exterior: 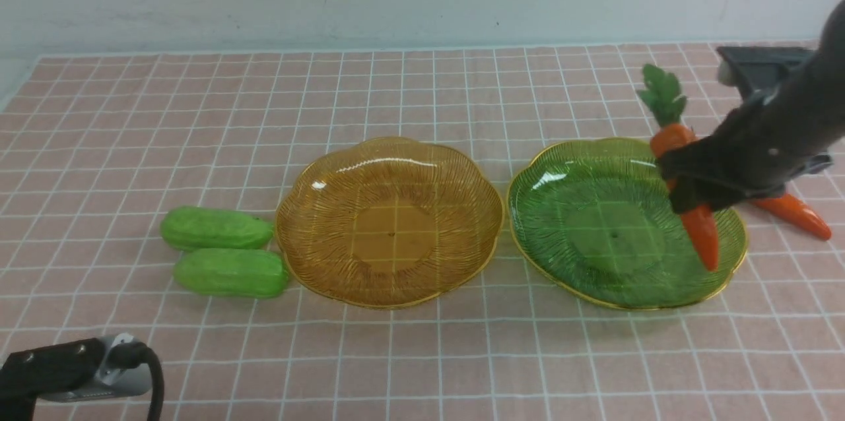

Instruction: Put different types of vegetables on the plate.

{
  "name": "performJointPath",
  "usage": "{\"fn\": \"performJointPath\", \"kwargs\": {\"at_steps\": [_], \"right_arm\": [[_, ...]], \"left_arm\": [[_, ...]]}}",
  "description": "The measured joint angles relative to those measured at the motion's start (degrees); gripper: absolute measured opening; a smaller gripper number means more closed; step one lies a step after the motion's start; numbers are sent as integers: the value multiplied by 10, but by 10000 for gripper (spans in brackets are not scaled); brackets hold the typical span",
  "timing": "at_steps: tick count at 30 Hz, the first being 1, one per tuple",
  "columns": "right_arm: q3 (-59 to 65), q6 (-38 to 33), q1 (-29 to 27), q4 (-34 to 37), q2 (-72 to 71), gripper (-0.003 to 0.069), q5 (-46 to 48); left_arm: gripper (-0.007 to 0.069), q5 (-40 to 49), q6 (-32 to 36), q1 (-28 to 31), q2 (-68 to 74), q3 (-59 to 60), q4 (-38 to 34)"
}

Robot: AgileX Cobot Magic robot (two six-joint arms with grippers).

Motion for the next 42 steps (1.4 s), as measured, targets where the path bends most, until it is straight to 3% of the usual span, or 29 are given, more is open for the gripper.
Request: {"fn": "performJointPath", "kwargs": {"at_steps": [3, 5, 6, 7, 12, 18, 22, 27, 33, 39, 42], "right_arm": [[0, -12, 25, 16, 28, 282, -45], [-2, -13, 30, 18, 45, 339, -67], [-7, -13, 28, 13, 56, 420, -71], [-7, -13, 28, 13, 56, 420, -72], [-55, 11, -8, -55, 72, 654, -72], [-85, 23, -72, -188, 107, 689, -78], [-86, 23, -84, -261, 163, 645, -94], [-86, 23, -84, -286, 196, 531, -108], [-101, 23, -84, -291, 198, 215, -91], [-208, 24, -84, -256, 173, 219, 75], [-261, 16, -84, -147, 155, 219, 151]], "left_arm": [[239, 0, 0, 0, 0, 0, 0], [239, 1, 0, 0, 0, 0, 0], [239, 0, 0, 0, 0, 0, 0], [239, 0, 0, 0, 0, 0, 0], [239, 0, 0, 0, 0, 0, 0], [239, -2, 0, 0, 0, 0, 0], [239, -10, -6, 0, 0, 0, 0], [239, -17, -21, 0, 0, 0, -1], [239, -17, -22, 0, 0, 0, -2], [239, -35, -42, 0, 0, 0, -2], [239, -62, -52, 0, 0, 0, -2]]}}
